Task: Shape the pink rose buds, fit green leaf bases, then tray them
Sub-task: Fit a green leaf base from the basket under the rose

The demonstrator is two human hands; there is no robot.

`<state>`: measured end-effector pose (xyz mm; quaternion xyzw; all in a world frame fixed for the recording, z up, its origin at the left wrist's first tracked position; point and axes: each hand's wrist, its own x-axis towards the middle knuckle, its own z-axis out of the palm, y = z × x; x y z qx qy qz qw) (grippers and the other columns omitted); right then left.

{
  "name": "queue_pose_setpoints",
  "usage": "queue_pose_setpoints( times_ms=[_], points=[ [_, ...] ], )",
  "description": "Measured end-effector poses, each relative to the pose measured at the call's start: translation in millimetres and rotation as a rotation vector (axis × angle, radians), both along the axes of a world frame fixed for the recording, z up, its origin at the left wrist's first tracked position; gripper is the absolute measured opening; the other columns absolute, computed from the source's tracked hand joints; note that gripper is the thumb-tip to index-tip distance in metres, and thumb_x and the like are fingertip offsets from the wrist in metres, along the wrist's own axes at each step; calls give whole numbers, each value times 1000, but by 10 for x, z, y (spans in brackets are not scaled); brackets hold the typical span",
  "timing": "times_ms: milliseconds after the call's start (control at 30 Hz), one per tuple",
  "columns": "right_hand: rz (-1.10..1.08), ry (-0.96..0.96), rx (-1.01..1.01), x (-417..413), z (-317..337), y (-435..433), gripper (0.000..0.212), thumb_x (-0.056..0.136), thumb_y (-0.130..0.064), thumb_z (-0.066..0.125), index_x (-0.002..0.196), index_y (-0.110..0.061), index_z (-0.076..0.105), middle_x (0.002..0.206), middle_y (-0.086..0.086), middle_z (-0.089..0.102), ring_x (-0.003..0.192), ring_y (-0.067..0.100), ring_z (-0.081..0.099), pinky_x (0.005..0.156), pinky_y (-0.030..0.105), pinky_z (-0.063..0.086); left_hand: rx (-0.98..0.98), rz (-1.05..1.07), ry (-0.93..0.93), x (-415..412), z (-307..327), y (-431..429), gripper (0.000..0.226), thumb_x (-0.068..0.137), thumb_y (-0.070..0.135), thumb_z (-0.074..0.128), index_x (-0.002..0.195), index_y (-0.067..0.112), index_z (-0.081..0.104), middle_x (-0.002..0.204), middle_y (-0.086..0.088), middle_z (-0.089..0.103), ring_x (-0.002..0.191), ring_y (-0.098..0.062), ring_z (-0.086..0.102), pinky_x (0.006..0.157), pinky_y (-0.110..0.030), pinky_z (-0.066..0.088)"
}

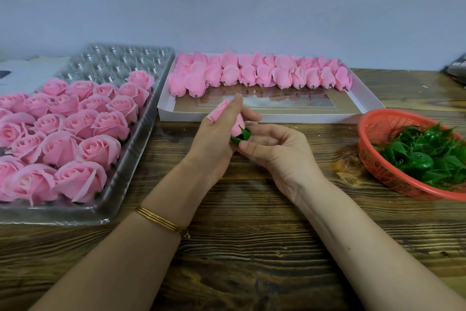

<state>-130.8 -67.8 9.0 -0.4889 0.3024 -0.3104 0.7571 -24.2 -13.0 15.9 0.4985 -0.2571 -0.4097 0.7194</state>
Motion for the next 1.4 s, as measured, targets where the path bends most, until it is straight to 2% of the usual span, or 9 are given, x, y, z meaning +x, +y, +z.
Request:
queue_pose_setpoints(
  times_ms=[133, 333, 600, 867, 1000, 1133, 1200, 1300, 1400],
  points=[
    [2, -5, 3, -6, 13, -4, 33, 69, 18, 71, 99, 5, 68, 84, 20, 73, 89, 34, 69, 86, 38, 58, 0, -11, -24, 11, -15, 2, 39, 100, 35, 51, 70, 15, 66, 86, -3, 70, 86, -19, 61, 84, -35, 51],
    [78, -130, 194, 3, 41, -19, 18, 85, 18, 55, 99, 14, 66, 94, 22, 73, 86, 27, 73, 79, 31, 60, 11, -21, -25, -3, -40, -2, 37, 100, 35, 51, 72, 16, 66, 86, -4, 70, 82, -15, 64, 81, -30, 53],
    [90, -144, 204, -14, 53, -15, 21, 79, 18, 60, 95, 7, 67, 85, 18, 74, 78, 23, 74, 75, 30, 61, 42, -80, 3, 10, -47, 3, 36, 100, 37, 52, 83, 11, 72, 83, -8, 71, 82, -18, 69, 74, -27, 58],
    [5, -75, -11, -11, 26, 13, 28, 72, 19, 68, 94, 1, 68, 79, 14, 73, 77, 24, 70, 83, 38, 60, 50, -155, 17, 43, -75, 6, 35, 99, 39, 51, 91, 20, 80, 90, -10, 75, 84, -20, 72, 76, -32, 59],
    [-30, -19, -169, -5, 12, 28, 29, 71, 16, 72, 93, -3, 68, 82, 7, 74, 74, 14, 69, 75, 27, 58, 33, -132, 21, 50, -105, -13, 34, 99, 38, 52, 93, 21, 80, 91, -8, 75, 85, -22, 71, 88, -39, 56],
    [43, -33, -75, -6, 15, 4, 27, 77, 13, 68, 101, 1, 68, 88, 15, 73, 86, 24, 70, 86, 37, 58, 36, -82, 19, 70, -123, -22, 33, 95, 42, 55, 94, 20, 80, 93, -2, 74, 98, -23, 68, 96, -43, 53],
    [104, -20, 6, -24, 32, -16, 28, 81, 9, 67, 108, 5, 67, 90, 17, 73, 84, 24, 71, 79, 31, 60, 38, -66, 15, 72, -115, -23, 33, 91, 46, 58, 94, 21, 80, 100, -3, 69, 100, -22, 66, 97, -42, 53],
    [201, -6, 69, -47, 54, -31, 27, 84, 3, 65, 110, 5, 69, 93, 18, 74, 82, 22, 73, 73, 25, 59, 59, -79, -16, 56, -93, -9, 34, 86, 50, 58, 94, 25, 80, 106, -3, 66, 97, -14, 67, 86, -31, 56],
    [193, -29, 68, -47, 58, -32, 36, 70, -1, 70, 105, 4, 70, 91, 19, 74, 82, 24, 72, 75, 26, 59, 64, -97, -35, 54, -88, 8, 34, 91, 49, 55, 97, 26, 80, 110, -3, 65, 98, -12, 67, 84, -26, 55]
  ],
)
